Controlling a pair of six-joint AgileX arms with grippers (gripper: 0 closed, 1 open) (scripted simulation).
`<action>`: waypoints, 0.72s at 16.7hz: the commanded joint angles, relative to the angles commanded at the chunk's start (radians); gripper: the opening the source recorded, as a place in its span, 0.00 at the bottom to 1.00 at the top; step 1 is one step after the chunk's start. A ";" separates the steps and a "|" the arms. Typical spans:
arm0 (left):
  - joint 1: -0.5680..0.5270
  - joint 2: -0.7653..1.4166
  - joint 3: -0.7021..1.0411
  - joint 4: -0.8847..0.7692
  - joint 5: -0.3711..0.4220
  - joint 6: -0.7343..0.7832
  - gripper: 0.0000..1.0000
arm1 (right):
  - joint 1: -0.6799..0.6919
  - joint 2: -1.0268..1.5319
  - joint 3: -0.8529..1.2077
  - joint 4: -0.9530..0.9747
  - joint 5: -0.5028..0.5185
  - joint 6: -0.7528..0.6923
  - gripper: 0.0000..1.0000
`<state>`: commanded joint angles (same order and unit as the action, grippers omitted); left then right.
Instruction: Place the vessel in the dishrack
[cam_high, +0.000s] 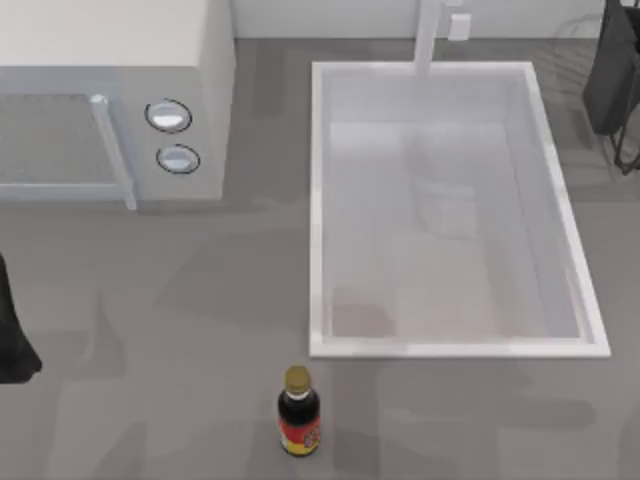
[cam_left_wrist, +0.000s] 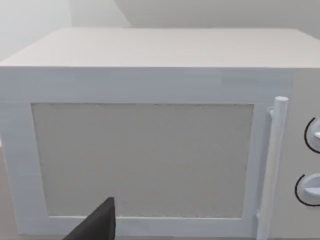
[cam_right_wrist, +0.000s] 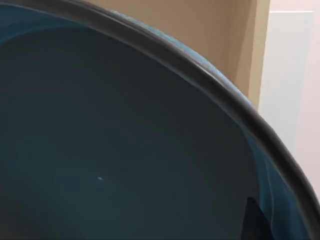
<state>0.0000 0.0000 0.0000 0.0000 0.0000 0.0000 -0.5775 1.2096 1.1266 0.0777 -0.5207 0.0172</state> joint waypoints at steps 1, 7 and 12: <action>0.000 0.000 0.000 0.000 0.000 0.000 1.00 | 0.020 0.060 -0.009 0.072 0.023 0.000 0.00; 0.000 0.000 0.000 0.000 0.000 0.000 1.00 | 0.177 0.423 -0.090 0.549 0.165 0.000 0.00; 0.000 0.000 0.000 0.000 0.000 0.000 1.00 | 0.267 0.582 -0.146 0.740 0.241 -0.001 0.00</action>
<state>0.0000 0.0000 0.0000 0.0000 0.0000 0.0000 -0.3101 1.7913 0.9808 0.8172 -0.2801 0.0162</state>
